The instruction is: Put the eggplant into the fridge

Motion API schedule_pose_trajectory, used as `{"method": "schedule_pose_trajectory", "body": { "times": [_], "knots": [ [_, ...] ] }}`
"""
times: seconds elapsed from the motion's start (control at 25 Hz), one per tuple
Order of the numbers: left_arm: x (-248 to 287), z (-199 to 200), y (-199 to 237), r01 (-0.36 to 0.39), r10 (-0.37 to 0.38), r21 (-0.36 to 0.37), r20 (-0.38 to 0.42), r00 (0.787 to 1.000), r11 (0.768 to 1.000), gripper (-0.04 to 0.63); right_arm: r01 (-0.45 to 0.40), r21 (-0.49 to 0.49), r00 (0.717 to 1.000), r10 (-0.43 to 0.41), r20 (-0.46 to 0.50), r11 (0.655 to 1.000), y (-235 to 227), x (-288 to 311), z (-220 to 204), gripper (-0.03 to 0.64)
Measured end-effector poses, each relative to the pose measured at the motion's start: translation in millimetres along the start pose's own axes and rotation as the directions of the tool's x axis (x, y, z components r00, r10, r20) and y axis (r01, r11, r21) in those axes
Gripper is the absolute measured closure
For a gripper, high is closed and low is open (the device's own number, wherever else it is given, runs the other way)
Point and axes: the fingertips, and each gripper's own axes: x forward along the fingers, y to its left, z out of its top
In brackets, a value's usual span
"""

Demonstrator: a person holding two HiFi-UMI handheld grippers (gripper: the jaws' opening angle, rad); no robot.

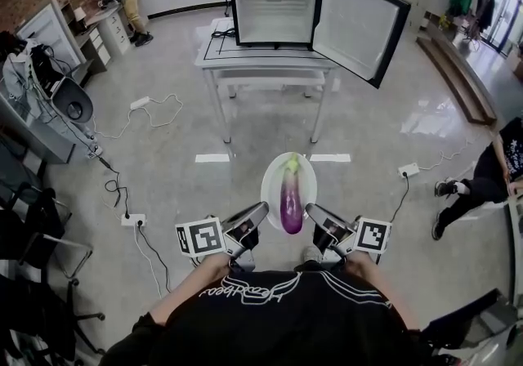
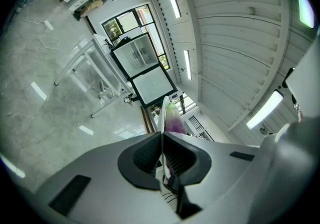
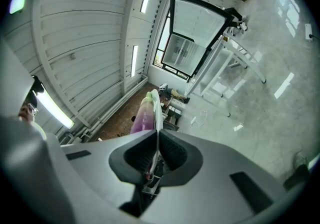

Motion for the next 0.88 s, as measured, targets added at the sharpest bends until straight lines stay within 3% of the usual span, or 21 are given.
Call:
{"method": "schedule_pose_trajectory", "body": {
  "times": [0.28,0.88],
  "knots": [
    [6,0,3,0.014,-0.014,-0.021,0.001,1.000,1.000,0.586,-0.010,-0.054,1.000,0.008,-0.026,0.998,1,-4,3,0.598],
    [40,20,15,-0.026,0.026,0.003,-0.015,1.000,1.000,0.586,-0.045,0.030,0.999,0.045,-0.003,0.999,-28,9,37,0.598]
  ]
}}
